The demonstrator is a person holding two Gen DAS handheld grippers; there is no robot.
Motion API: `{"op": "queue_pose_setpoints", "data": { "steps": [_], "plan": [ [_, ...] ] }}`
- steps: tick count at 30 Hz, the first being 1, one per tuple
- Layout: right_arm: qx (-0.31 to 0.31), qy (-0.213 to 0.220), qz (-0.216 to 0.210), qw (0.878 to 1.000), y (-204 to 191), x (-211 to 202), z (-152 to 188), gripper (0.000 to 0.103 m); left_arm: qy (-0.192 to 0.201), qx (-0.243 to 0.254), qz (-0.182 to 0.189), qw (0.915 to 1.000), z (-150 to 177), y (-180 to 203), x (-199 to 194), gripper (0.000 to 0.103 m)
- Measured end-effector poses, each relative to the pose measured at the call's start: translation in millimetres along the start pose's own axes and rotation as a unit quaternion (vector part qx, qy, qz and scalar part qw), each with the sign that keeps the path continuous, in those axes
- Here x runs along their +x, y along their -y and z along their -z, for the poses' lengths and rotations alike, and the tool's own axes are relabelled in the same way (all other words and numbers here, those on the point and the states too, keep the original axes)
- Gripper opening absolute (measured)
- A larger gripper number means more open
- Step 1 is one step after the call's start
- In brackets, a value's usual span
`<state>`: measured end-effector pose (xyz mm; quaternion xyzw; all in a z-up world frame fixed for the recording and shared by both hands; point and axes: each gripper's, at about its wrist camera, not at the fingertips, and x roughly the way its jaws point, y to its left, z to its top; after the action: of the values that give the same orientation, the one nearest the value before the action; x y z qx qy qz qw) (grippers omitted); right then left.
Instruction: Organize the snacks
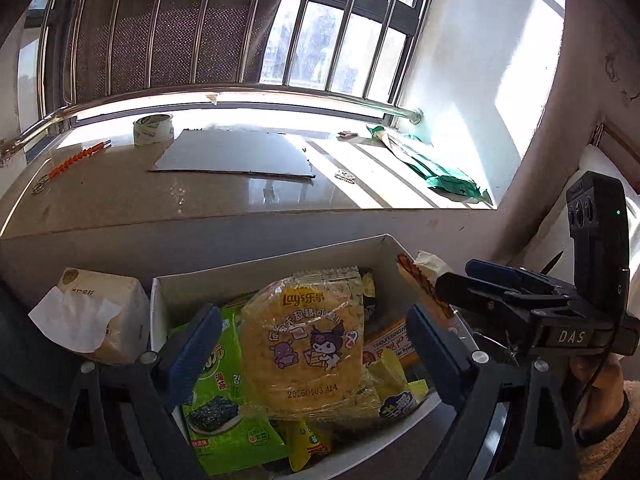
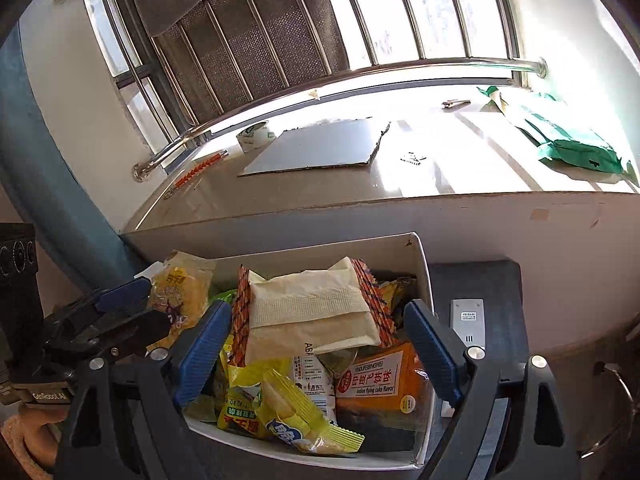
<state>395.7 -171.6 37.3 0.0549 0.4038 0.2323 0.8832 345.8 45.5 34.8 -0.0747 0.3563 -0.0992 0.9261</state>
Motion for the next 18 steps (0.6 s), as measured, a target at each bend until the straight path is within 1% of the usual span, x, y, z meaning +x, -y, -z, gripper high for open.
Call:
{"op": "queue_pose_setpoints", "data": {
  "steps": [1,3,6,9,11,12,14,16,18],
  "plan": [
    [-0.001,0.01,0.007,1.0,-1,-4,2,0.103,-0.006,0.001,-0.009,0.9999,3,-1,3,0.103],
    [0.004,0.028,0.01,1.0,3,-11,5,0.103,-0.008,-0.003,-0.013,0.9999,9,-6,3,0.103],
    [0.013,0.032,0.002,0.999,8,-19,11,0.103,-0.004,-0.021,-0.034,0.9992,20,-13,-3,0.103],
    [0.011,0.038,0.004,0.999,9,-26,15,0.103,0.022,-0.023,-0.034,0.9989,27,-16,-19,0.103],
    [-0.005,0.039,0.019,0.999,3,-34,17,0.103,0.045,-0.012,-0.047,0.9978,29,-11,-36,0.103],
    [-0.018,0.048,0.027,0.998,-3,-39,19,0.103,0.064,-0.002,-0.052,0.9966,31,-7,-48,0.103],
    [-0.054,0.066,0.035,0.996,-17,-54,23,0.103,0.095,0.014,-0.048,0.9942,35,1,-70,0.103],
    [-0.093,0.092,0.037,0.991,-34,-72,32,0.103,0.115,0.013,-0.052,0.9919,42,6,-91,0.103],
    [-0.119,0.103,0.026,0.987,-51,-92,43,0.103,0.141,-0.002,-0.048,0.9889,52,8,-113,0.103]
  ]
}}
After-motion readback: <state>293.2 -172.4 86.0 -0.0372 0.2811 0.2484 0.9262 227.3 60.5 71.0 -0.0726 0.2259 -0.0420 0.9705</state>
